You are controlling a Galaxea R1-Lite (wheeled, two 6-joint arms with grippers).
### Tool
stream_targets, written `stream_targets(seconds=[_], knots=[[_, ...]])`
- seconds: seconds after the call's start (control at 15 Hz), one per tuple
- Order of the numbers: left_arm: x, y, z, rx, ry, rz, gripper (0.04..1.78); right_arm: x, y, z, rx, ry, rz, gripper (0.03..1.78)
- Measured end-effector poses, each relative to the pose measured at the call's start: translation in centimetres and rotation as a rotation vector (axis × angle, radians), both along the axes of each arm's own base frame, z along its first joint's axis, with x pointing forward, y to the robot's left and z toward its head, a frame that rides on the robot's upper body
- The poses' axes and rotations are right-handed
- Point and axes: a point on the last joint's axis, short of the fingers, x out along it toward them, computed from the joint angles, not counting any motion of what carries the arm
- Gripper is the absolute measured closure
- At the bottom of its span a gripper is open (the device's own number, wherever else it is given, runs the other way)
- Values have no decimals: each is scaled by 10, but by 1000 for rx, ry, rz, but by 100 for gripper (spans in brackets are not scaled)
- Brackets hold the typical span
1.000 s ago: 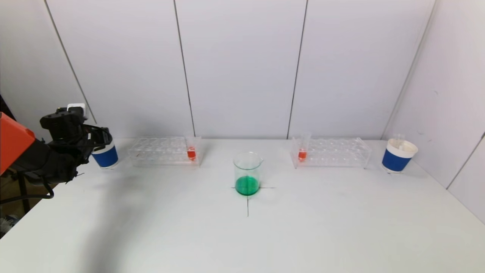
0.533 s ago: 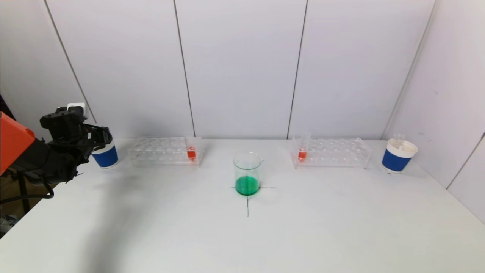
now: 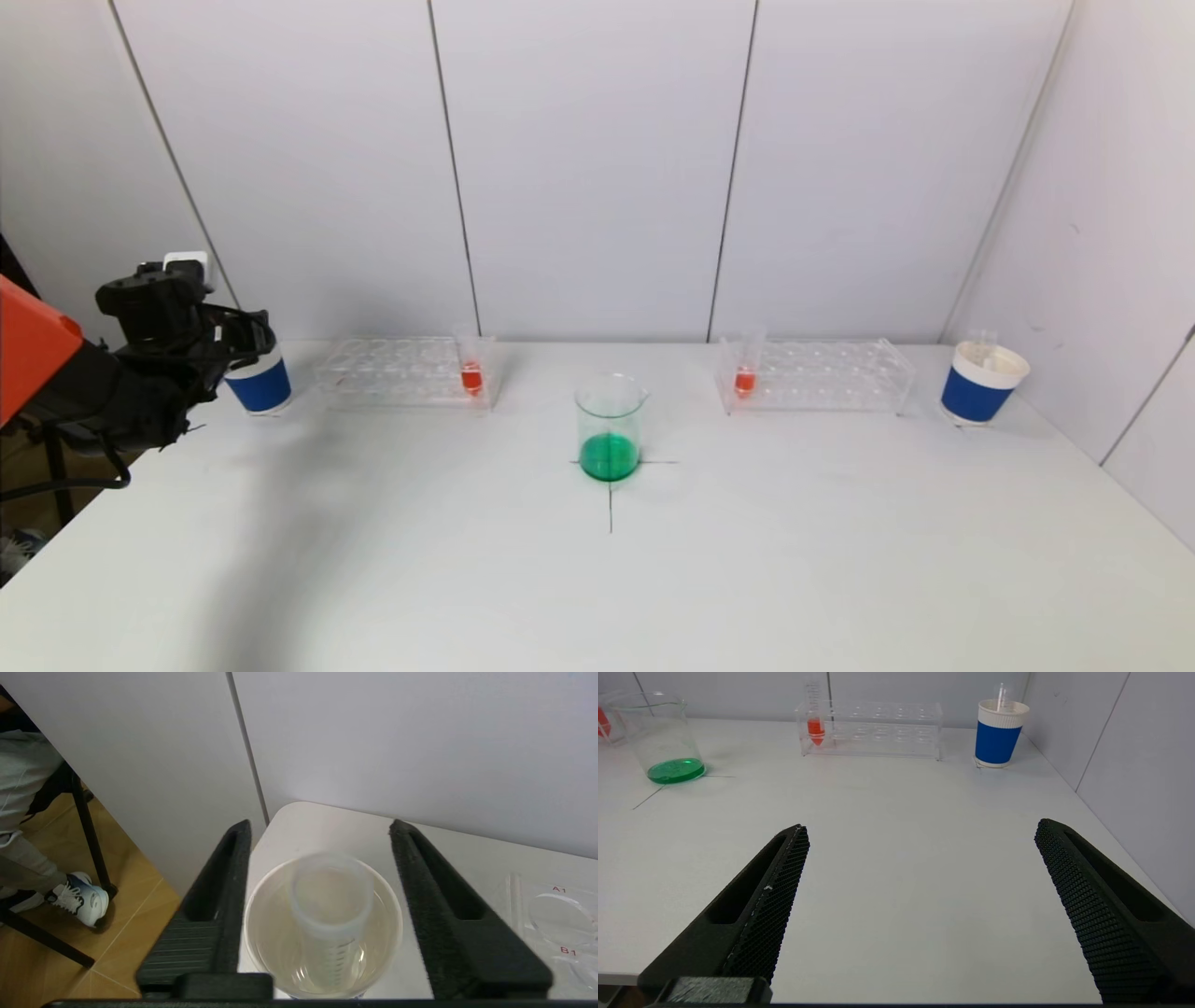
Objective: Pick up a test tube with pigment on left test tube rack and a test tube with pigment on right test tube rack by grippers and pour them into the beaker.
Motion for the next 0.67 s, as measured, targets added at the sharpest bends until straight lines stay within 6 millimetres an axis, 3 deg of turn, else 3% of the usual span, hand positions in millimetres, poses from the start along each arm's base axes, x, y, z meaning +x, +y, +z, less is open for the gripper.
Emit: stream_targets(seconds=[0.27,0.4,0.67], knots=[[-1,0,0,0,1,0,19,0,0,0,0,0,0,5],[-1,0,2,1,-4,0,7,0,0,0,0,0,0,5],[-10,-4,17,4,-28,-36,6,0,0,0,0,0,0,5]])
